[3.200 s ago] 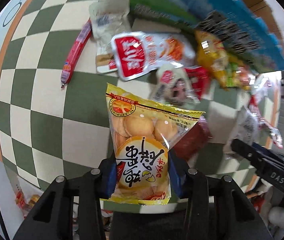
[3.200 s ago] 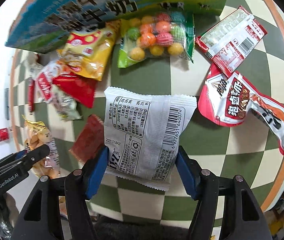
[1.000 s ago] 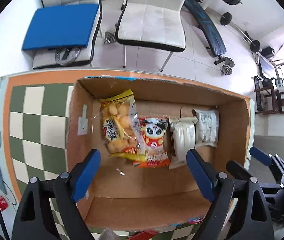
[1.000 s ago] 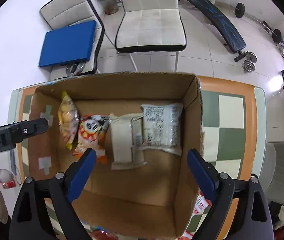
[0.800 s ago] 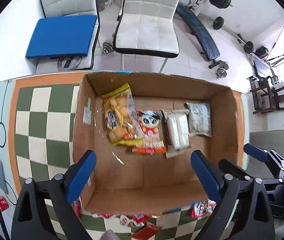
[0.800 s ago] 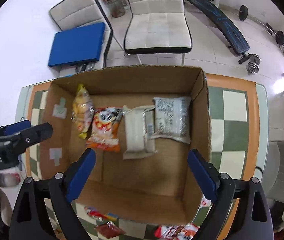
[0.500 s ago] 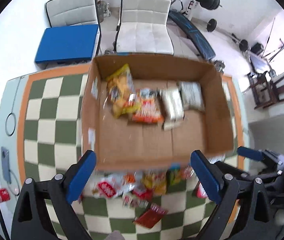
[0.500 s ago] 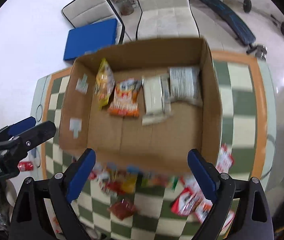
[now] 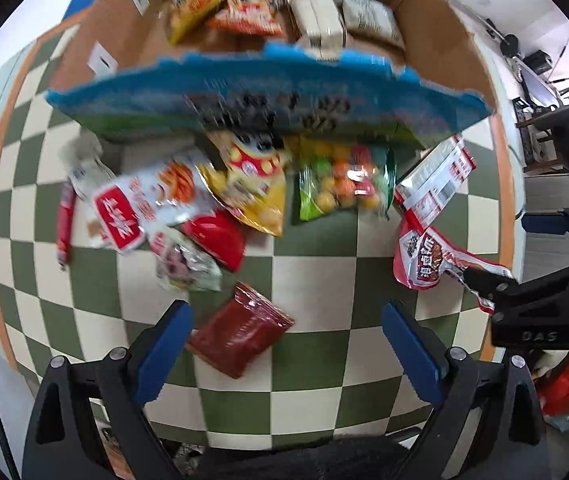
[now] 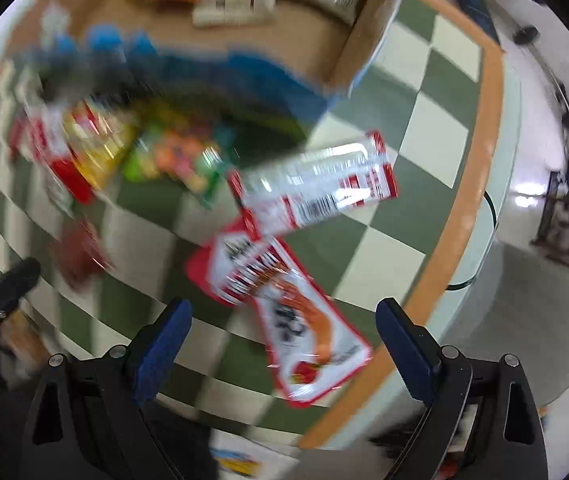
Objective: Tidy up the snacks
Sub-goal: 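Move both tools back over the snack pile toward the red spicy packets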
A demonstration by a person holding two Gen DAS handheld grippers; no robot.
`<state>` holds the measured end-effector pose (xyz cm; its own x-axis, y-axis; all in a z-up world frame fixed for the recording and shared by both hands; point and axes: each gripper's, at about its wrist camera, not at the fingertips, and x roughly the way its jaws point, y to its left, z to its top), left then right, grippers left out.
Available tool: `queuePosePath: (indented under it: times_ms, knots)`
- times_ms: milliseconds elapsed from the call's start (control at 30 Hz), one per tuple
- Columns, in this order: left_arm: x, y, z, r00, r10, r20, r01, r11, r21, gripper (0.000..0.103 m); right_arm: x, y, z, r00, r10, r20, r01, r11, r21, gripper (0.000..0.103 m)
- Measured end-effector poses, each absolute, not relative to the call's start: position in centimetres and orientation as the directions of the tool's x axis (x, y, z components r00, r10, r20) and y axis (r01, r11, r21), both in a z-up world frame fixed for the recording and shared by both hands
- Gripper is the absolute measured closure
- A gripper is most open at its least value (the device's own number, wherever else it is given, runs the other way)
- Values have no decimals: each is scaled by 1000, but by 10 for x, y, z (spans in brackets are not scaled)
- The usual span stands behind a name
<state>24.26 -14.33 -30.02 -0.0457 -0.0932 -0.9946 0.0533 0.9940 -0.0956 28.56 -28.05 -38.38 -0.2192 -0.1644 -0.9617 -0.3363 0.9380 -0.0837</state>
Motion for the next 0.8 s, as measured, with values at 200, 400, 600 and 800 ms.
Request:
queuePosePath:
  times_ms: [200, 400, 600, 800]
  knots:
    - [236, -148, -323, -81, -47, -996, 65, 997, -52, 6, 276, -286, -451, -355, -246, -902, -483, 874, -49, 8]
    - [232, -128, -334, -108, -26, -994, 39, 999, -31, 6, 272, -298, -480, -396, -200, -896, -429, 903, -12, 9]
    - [230, -94, -338, -125, -27, -992, -19, 1000, -25, 6, 254, -315, -474, -400, -57, -915, -173, 985, 14, 44]
    - [242, -58, -342, -147, -77, -986, -110, 992, -61, 6, 244, -320, -460, -375, 232, -897, 96, 973, 212, 27]
